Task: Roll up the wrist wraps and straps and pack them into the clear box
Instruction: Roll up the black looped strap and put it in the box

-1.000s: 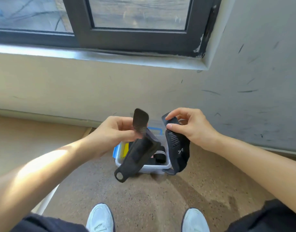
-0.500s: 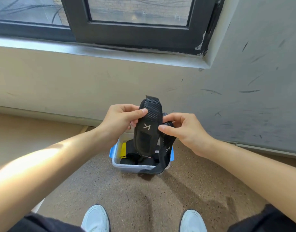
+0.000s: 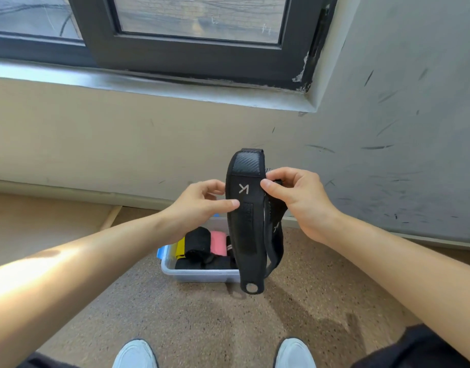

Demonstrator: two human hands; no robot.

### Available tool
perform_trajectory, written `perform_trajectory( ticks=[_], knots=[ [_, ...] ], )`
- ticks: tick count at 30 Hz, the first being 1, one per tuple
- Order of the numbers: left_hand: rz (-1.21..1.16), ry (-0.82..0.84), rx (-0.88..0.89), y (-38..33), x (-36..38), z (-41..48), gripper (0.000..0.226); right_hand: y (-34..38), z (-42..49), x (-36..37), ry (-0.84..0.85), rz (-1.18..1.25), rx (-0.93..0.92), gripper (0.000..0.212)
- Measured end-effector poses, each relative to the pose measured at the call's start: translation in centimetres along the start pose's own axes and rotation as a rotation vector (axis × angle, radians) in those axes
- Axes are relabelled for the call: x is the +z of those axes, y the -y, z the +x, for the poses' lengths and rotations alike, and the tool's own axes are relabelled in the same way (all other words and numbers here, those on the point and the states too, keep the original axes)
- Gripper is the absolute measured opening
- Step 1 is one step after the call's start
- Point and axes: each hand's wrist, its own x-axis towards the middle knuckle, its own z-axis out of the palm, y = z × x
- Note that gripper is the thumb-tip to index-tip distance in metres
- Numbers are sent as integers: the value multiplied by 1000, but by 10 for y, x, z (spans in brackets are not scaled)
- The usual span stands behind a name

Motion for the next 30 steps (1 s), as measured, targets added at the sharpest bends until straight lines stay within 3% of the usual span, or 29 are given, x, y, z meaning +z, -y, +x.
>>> perform_trajectory(
  ticks=[5, 12, 16, 20, 27, 30],
  knots=[
    [-84, 122, 21, 7, 9, 6, 26, -4, 9, -6, -67, 6, -17, 9],
    [-213, -53, 66, -8, 11, 15, 20, -17, 8, -12, 43, -158, 46, 27],
    [-268, -83, 21, -12, 15, 17, 16, -18, 3, -2, 95, -40, 51, 26],
    [-288, -66, 15, -12, 18, 17, 19, -21, 1, 7, 7, 46, 45, 19],
    [-146, 94, -52, 4, 20, 11, 19, -19, 14, -4, -146, 40, 64, 36],
    [-150, 58, -15, 1, 24, 9, 8, -20, 18, -10, -126, 21, 54, 22]
  ],
)
